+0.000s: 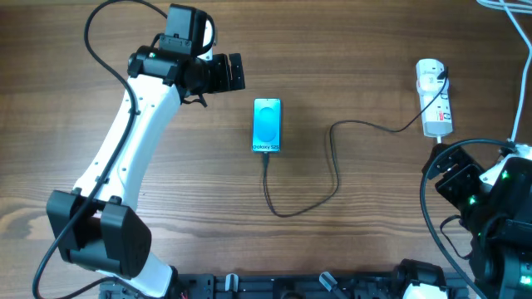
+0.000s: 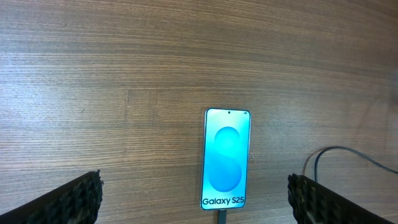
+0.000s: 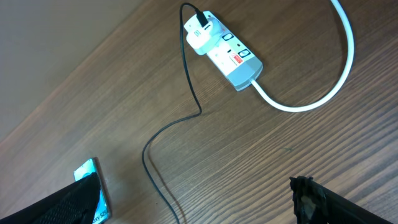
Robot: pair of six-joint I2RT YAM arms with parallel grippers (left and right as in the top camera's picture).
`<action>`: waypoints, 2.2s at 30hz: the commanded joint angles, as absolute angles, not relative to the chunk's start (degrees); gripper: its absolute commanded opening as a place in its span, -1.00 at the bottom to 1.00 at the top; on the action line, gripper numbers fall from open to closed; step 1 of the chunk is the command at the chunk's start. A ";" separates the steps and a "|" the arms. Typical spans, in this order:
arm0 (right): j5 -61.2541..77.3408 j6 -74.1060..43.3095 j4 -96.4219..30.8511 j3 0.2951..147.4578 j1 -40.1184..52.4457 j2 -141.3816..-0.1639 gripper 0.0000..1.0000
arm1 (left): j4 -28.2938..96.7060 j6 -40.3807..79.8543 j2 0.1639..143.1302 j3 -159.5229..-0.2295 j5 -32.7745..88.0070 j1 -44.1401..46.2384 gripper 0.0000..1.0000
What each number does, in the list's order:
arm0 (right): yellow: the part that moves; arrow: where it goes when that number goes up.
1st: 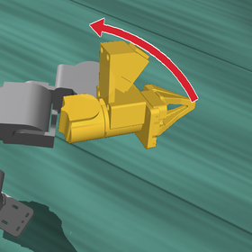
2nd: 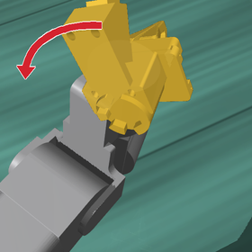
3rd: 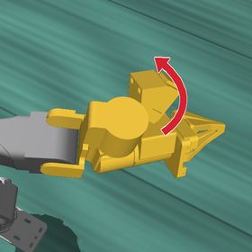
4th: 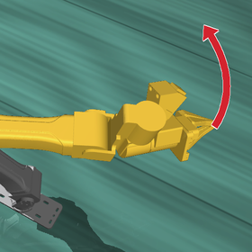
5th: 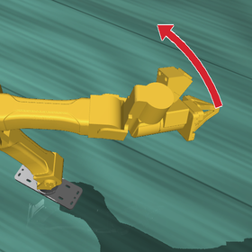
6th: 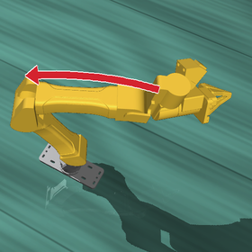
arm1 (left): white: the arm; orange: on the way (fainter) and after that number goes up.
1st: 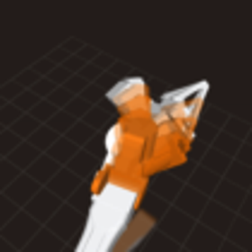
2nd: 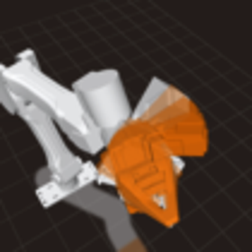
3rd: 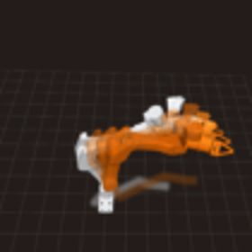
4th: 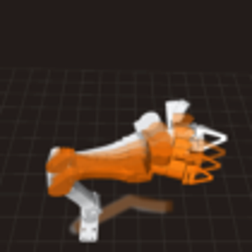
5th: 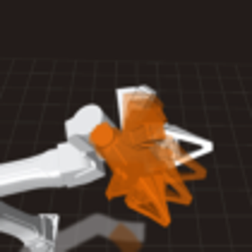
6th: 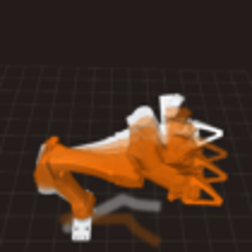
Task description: Plug charger to phone and switch on socket
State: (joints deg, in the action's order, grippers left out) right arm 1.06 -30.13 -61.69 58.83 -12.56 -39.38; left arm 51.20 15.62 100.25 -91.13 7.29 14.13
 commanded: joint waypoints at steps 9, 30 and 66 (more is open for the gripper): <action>-0.86 -29.71 -61.56 58.37 -12.32 -38.09 0.99 | 51.09 15.88 100.62 -91.09 6.94 13.98 1.00; 7.92 -3.77 -5.65 8.69 5.45 -1.10 1.00 | 51.09 15.88 100.62 -91.09 6.92 13.98 1.00; 1.32 -0.19 -0.05 0.30 1.54 -0.19 0.99 | 51.09 15.88 100.62 -91.09 6.92 13.98 1.00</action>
